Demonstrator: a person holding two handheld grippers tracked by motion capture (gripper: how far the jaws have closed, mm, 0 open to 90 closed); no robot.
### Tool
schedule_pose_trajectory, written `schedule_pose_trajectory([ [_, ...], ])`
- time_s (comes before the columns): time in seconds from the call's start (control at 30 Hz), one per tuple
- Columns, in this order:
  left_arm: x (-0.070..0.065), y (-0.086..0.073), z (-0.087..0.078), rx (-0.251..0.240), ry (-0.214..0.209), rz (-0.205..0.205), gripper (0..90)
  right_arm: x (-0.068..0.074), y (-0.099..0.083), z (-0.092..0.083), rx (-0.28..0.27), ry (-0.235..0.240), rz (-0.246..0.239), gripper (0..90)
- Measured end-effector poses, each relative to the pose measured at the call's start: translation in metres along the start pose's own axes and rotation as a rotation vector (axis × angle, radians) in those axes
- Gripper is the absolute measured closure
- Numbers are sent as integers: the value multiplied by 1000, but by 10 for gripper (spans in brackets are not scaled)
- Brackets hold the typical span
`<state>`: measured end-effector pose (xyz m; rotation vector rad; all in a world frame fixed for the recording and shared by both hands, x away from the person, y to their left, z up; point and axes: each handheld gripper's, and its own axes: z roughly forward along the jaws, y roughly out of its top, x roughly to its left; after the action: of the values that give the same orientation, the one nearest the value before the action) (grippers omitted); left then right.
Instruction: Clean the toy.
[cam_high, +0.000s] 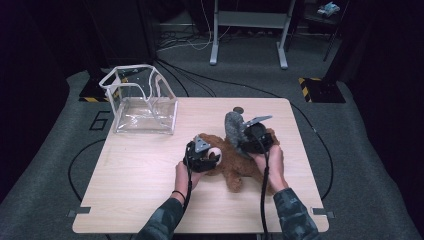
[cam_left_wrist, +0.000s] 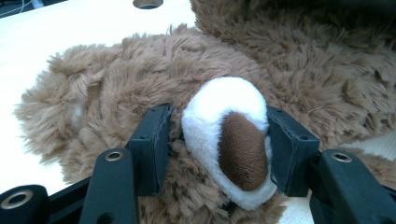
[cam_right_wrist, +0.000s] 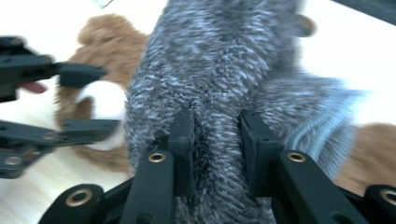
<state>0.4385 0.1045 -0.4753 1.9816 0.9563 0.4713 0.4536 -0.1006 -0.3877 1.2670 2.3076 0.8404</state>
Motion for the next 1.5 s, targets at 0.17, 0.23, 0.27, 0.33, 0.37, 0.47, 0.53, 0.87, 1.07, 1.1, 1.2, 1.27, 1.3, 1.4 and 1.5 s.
schedule_pose_trajectory([
  [0.17, 0, 0, 0, 0, 0, 0, 454, 24, 2, 23, 38, 26, -56, 682],
  [0.23, 0, 0, 0, 0, -1, 1, 454, 28, 0, 29, 44, -2, -86, 685],
  [0.27, 0, 0, 0, 0, -1, 1, 455, 28, 0, 29, 44, -2, -86, 685],
  [0.33, 0, 0, 0, -1, 0, 4, 455, 23, -4, 27, 45, -9, -67, 691],
  [0.37, 0, 0, 0, -1, -1, 4, 454, 18, -5, 25, 44, -2, -75, 691],
  [0.47, 0, 0, 0, -3, -4, 2, 455, 5, -9, 18, 31, -15, -34, 693],
  [0.53, 0, 0, 0, -3, -3, 3, 455, -7, -13, 12, 18, -35, -9, 692],
  [0.87, 0, 0, 1, -4, -4, -3, 455, -72, -40, 4, 58, -156, 134, 691],
  [1.07, 1, 0, 0, -2, -7, -2, 455, -94, -57, 4, 91, -188, 219, 690],
  [1.1, 1, 0, 1, -5, -8, -6, 455, -93, -56, 0, 71, -184, 217, 690],
  [1.2, 2, 0, 0, -6, -11, -4, 455, -80, -50, -14, 15, -157, 195, 689],
  [1.27, 2, 0, 0, -3, -12, -1, 455, -67, -44, -22, -14, -125, 170, 689],
  [1.3, 2, 0, 0, -2, -12, 0, 455, -59, -40, -24, -30, -108, 148, 688],
  [1.4, 2, 0, 0, -3, -9, -1, 454, -33, -30, -25, -56, -60, 80, 688],
  [1.5, 2, 0, 0, -1, -10, -1, 455, -7, -21, -17, -52, -18, 24, 687],
])
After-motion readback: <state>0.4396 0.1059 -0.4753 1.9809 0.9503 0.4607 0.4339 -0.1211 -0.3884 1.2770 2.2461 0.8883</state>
